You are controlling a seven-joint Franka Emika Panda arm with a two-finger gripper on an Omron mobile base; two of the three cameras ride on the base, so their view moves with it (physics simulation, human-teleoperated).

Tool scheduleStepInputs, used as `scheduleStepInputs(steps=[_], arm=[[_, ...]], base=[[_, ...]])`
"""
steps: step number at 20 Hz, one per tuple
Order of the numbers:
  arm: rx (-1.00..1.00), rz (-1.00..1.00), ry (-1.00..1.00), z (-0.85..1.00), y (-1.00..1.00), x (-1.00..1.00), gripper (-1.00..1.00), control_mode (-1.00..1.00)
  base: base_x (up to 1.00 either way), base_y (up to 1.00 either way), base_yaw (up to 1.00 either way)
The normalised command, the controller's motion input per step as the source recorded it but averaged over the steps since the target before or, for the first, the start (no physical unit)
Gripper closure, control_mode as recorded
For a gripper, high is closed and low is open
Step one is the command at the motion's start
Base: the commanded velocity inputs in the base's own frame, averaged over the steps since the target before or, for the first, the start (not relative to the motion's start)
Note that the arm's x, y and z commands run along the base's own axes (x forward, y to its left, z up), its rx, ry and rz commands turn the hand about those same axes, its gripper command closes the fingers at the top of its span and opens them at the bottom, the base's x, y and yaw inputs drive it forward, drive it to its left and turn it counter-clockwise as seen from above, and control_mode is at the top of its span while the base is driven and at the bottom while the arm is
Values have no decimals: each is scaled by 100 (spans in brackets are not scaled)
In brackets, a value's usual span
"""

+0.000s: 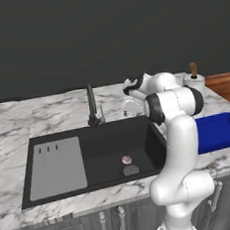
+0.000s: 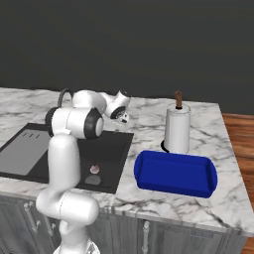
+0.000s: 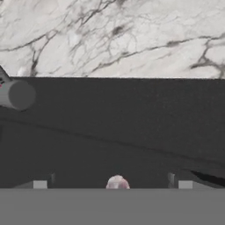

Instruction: Pick up all produce items and place them in the sink. Turn on the sink faucet to wash them. Then turn the sink off and put them in the tray.

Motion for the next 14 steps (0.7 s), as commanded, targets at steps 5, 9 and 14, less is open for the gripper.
scheduleStepInputs(steps=[5,9,14], arm=[[-6,2,0,-17,32,-95,-100,-100],[-14,2,3,-12,18,-50,-100,-100],[-18,0,3,-38,3,-5,-100,-100]], base=[[0,0,0],[0,0,0],[0,0,0]])
